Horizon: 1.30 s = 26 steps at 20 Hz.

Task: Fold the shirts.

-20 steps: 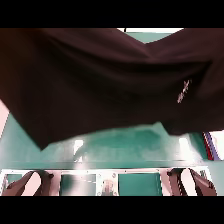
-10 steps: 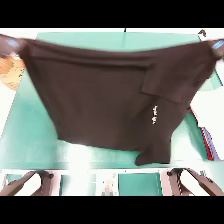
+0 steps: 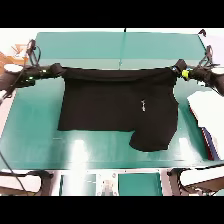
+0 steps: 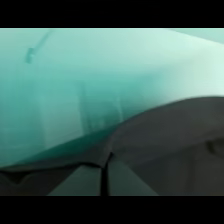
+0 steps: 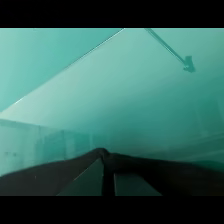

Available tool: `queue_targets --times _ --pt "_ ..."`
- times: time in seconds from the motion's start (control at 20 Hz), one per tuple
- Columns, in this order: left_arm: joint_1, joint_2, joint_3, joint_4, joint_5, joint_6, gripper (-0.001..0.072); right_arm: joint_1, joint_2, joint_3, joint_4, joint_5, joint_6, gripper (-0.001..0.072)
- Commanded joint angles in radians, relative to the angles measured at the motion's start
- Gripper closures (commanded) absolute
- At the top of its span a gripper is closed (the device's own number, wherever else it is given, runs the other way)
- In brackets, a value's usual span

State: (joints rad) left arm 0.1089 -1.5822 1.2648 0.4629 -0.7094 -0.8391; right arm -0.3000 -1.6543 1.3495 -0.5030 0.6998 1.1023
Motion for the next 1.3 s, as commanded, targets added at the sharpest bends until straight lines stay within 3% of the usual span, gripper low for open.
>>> queue_targets --times 0.0,0.2,0.55,0.65,0.9,1.15,1.25 --pt "-0.035 -0.097 0.058 -0.008 0.145 0.010 0.0686 0.003 -0.177 0.198 0.040 0.016 -0.002 0.0694" --pt "-0.035 -0.095 0.090 -0.039 0.198 0.010 0.0686 0.004 -0.228 0.341 0.059 0.015 0.016 0.0694" --pt "-0.035 -0.097 0.145 -0.031 0.200 0.010 0.0686 0.003 -0.233 0.365 0.047 0.027 0.019 0.0694" --pt "-0.035 -0.097 0.139 0.030 0.158 0.008 0.0685 0.000 -0.233 0.365 -0.044 0.086 0.024 0.0694" --pt "-0.035 -0.118 0.089 0.130 0.025 -0.018 0.0686 -0.009 -0.232 0.364 -0.412 0.232 0.158 0.0696" --pt "-0.035 -0.126 0.079 0.367 -0.103 -0.157 0.0686 -0.012 -0.232 0.358 -0.592 0.395 0.159 0.0696" --pt "-0.035 -0.133 0.079 0.397 -0.138 -0.165 0.0686 -0.012 -0.232 0.337 -0.609 0.401 0.159 0.0696"
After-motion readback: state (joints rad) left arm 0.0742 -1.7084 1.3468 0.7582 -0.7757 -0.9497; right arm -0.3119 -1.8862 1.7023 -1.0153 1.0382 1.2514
